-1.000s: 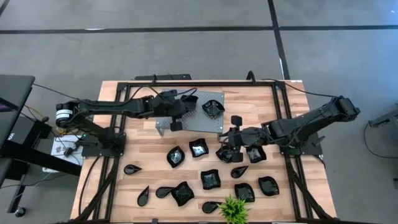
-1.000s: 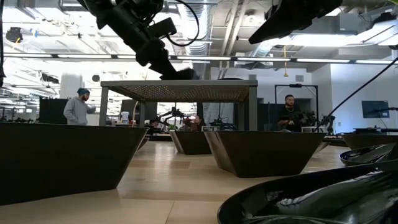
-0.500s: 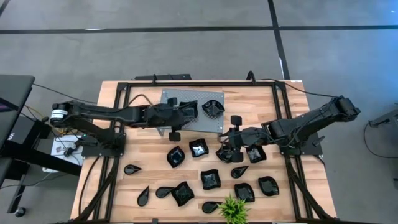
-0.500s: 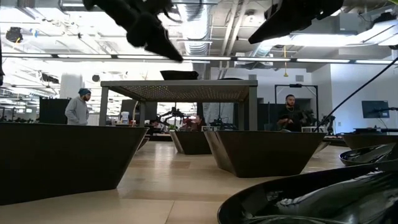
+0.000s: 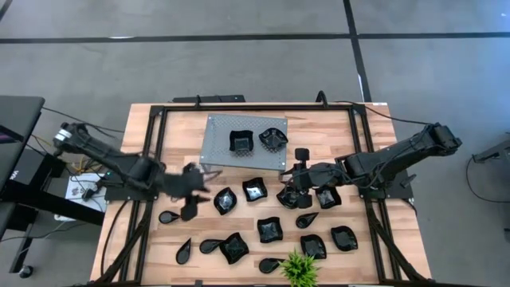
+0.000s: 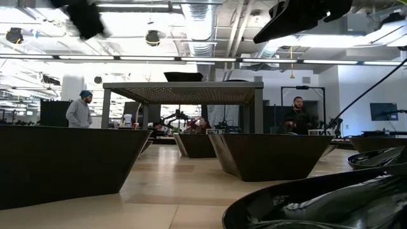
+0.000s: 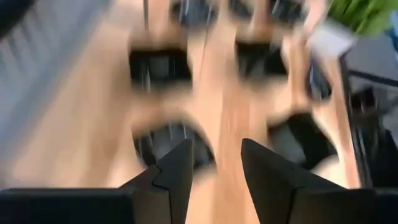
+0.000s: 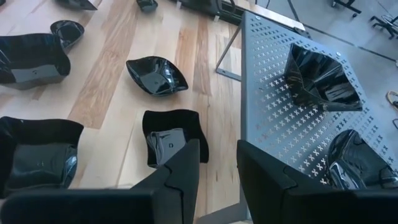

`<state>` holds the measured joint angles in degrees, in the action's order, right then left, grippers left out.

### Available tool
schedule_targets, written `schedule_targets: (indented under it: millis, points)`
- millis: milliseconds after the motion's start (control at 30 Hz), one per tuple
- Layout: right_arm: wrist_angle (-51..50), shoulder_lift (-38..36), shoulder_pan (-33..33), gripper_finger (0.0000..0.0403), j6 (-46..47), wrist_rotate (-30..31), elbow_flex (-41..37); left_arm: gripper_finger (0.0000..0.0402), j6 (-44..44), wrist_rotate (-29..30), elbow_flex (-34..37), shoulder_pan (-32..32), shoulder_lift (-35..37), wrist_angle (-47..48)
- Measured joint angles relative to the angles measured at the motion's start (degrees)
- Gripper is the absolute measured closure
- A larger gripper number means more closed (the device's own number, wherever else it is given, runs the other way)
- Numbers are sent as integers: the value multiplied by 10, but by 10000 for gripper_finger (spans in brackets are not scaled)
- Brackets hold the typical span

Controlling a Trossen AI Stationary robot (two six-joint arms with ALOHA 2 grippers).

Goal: Pick & Place Mini shaped plates
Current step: Put the black drop-shaped plate on the shelf

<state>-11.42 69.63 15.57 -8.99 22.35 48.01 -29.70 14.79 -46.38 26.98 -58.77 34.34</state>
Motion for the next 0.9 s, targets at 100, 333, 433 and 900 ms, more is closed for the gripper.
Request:
schedule_targets:
  millis: [100,333,433,900]
  points:
    - [0,0,0,301,0,0,0,265,-128,-43,24,58,0,57]
    - [28,0,0,301,-2,0,0,266,-391,-119,93,202,-24,81]
    - [63,0,0,301,-20,0,0,266,-456,-125,122,258,-43,81]
    - [92,0,0,301,-79,0,0,282,-507,-135,155,315,-164,63]
